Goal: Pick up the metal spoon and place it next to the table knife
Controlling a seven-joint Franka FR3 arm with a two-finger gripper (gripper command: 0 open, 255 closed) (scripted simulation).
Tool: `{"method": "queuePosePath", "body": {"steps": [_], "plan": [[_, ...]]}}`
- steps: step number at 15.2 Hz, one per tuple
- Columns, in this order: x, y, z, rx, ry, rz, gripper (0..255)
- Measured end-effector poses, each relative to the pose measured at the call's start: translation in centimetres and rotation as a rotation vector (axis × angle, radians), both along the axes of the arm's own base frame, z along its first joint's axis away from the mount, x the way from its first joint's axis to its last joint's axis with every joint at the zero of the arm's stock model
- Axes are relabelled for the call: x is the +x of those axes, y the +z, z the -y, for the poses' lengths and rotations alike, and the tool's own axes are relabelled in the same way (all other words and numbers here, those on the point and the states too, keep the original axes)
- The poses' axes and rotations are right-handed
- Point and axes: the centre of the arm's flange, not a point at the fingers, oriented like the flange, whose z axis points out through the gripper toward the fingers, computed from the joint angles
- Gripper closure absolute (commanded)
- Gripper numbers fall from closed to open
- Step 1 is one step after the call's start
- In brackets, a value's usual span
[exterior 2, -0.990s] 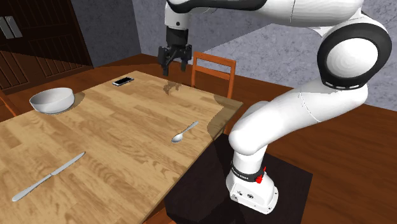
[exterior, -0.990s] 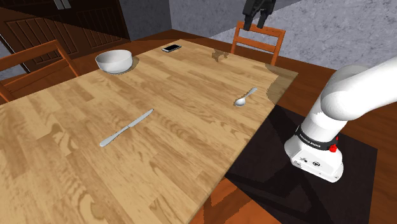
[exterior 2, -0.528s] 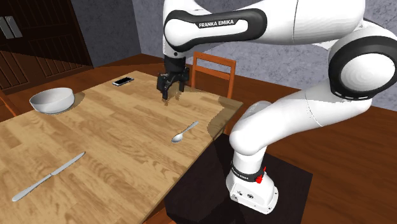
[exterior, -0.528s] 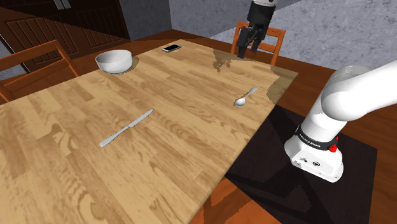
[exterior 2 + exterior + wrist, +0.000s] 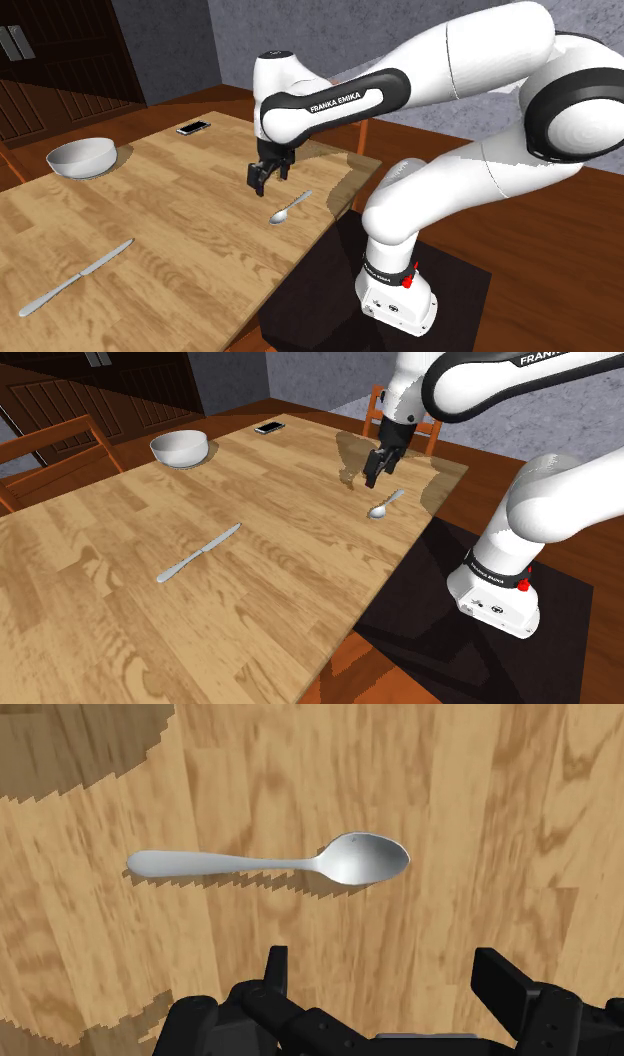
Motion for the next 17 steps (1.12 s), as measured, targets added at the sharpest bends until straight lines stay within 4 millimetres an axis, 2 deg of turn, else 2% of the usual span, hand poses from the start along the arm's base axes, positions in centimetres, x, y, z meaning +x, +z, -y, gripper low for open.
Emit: {"method": "queuePosePath", "body": {"steps": [3, 8, 12, 17], "plan": [[-0.6, -4.1, -0.9, -0.023, 0.009, 0.01, 0], [-0.6, -7.5, -1.4, -0.034, 0.015, 0.017, 0], [-0.4, -9.4, -1.4, -0.034, 0.015, 0.018, 0], [-0.3, -9.8, -1.4, -0.034, 0.015, 0.018, 0]]}}
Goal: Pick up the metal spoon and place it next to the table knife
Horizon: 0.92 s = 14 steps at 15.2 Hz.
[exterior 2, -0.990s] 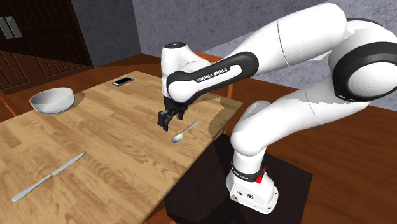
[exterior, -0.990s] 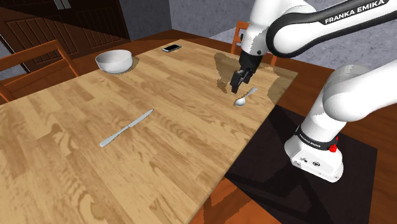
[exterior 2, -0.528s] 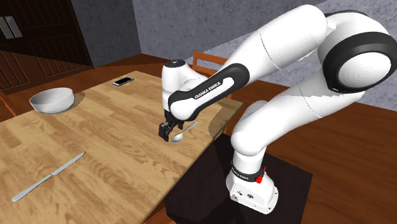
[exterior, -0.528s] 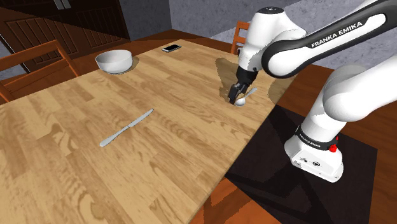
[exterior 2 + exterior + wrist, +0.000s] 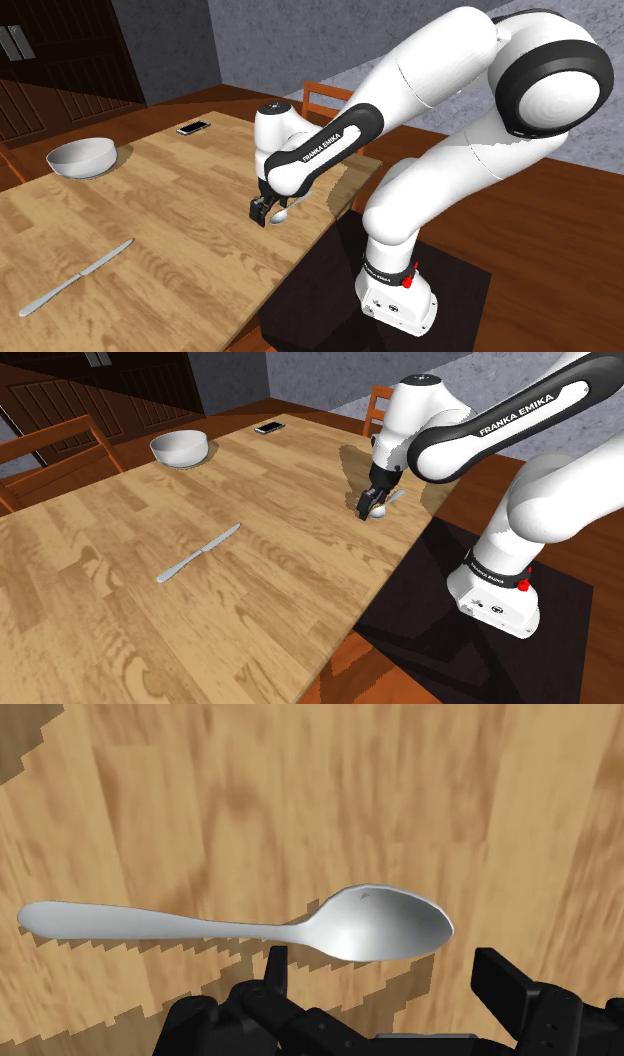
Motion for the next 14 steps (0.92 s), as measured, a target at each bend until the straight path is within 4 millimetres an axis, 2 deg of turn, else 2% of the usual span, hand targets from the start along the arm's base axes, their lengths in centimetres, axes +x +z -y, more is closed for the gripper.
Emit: {"method": "queuePosePath", "body": {"steps": [1, 2, 12, 14], "plan": [[0.0, 0.0, 0.0, 0.0, 0.0, 0.0, 0], [0.0, 0.0, 0.0, 0.0, 0.0, 0.0, 255], [0.0, 0.0, 0.0, 0.0, 0.0, 0.0, 255], [0.02, 0.62, -0.05, 0.0, 0.0, 0.0, 255]]}}
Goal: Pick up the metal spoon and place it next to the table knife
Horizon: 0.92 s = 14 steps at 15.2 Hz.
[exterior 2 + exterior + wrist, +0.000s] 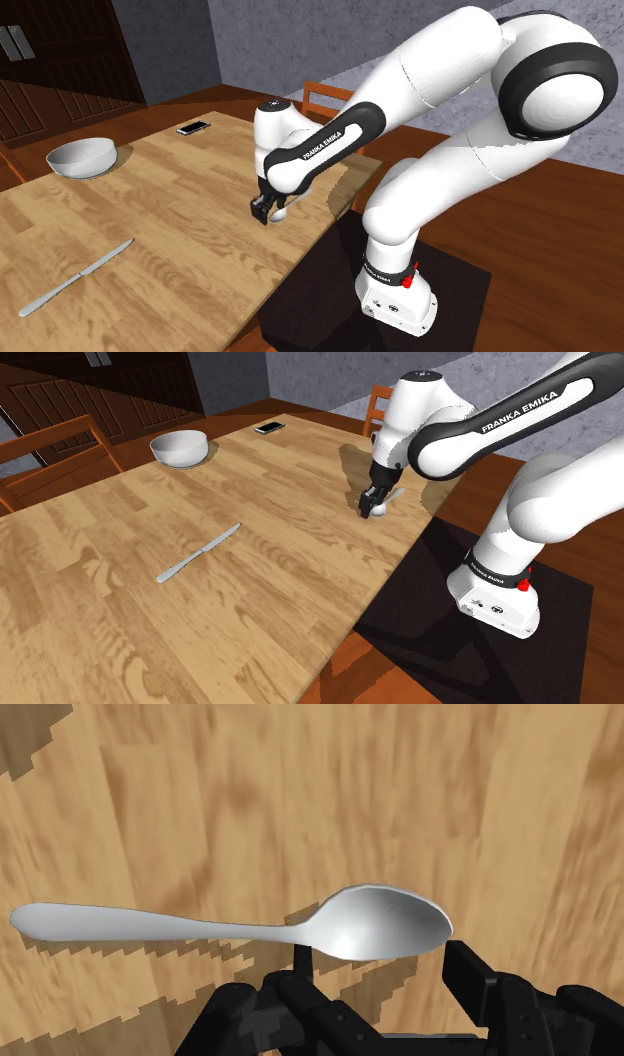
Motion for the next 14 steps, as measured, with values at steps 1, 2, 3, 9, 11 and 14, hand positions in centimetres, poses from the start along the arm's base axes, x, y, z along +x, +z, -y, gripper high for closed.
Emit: {"method": "queuePosePath", "body": {"steps": [1, 2, 3, 9, 11, 14], "plan": [[0.0, 0.5, 0.1, 0.0, 0.0, 0.0, 255], [0.1, 0.9, 0.1, 0.0, 0.0, 0.0, 255], [0.0, 1.3, 0.0, 0.0, 0.0, 0.0, 255], [0.0, 4.6, 0.1, 0.0, 0.0, 0.0, 255], [-0.1, 5.7, 0.1, 0.0, 0.0, 0.0, 255], [0.0, 7.3, 0.1, 0.0, 0.0, 0.0, 255]]}}
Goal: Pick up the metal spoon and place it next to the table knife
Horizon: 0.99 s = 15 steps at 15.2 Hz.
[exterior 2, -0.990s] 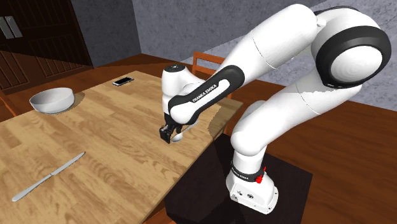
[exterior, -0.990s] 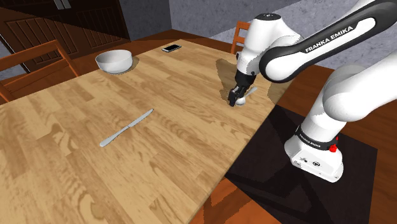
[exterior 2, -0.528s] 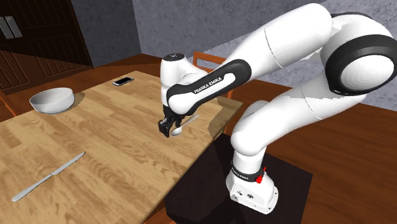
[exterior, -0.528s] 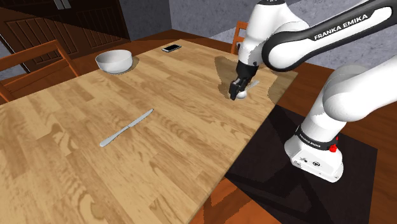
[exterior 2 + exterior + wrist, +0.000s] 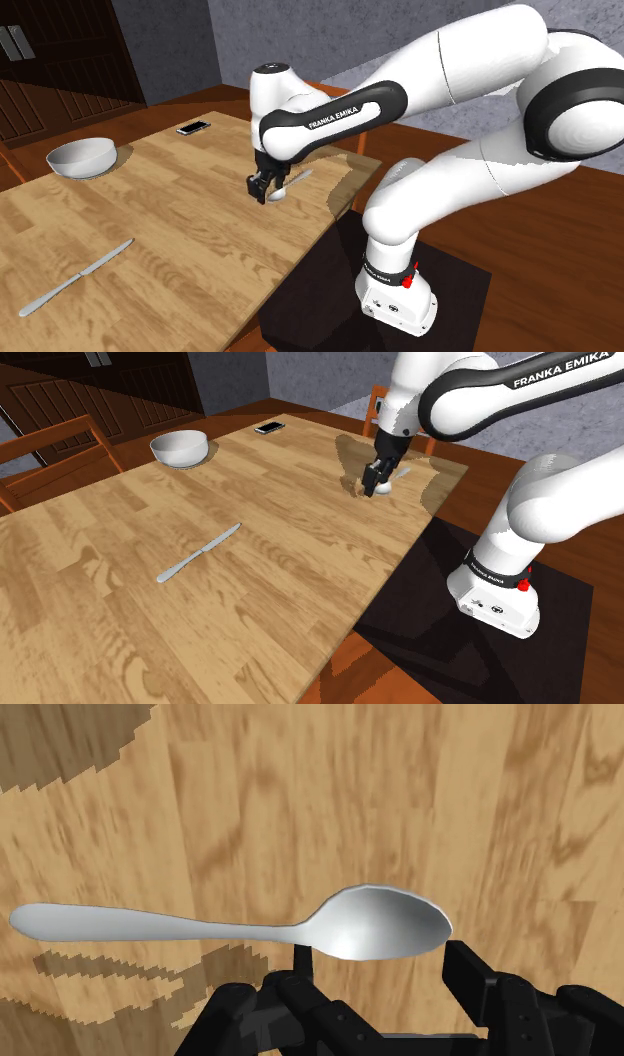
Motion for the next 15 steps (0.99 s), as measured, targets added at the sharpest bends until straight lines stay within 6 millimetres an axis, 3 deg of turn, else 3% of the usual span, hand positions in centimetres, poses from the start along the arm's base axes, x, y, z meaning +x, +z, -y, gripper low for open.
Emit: {"method": "queuePosePath", "body": {"steps": [2, 5, 15], "plan": [[0.2, 0.5, -0.7, 0.0, 0.001, 0.0, 255], [0.8, 0.8, -3.9, -0.001, 0.0, 0.0, 255], [3.2, 1.0, -16.8, -0.003, 0.001, 0.0, 255]]}}
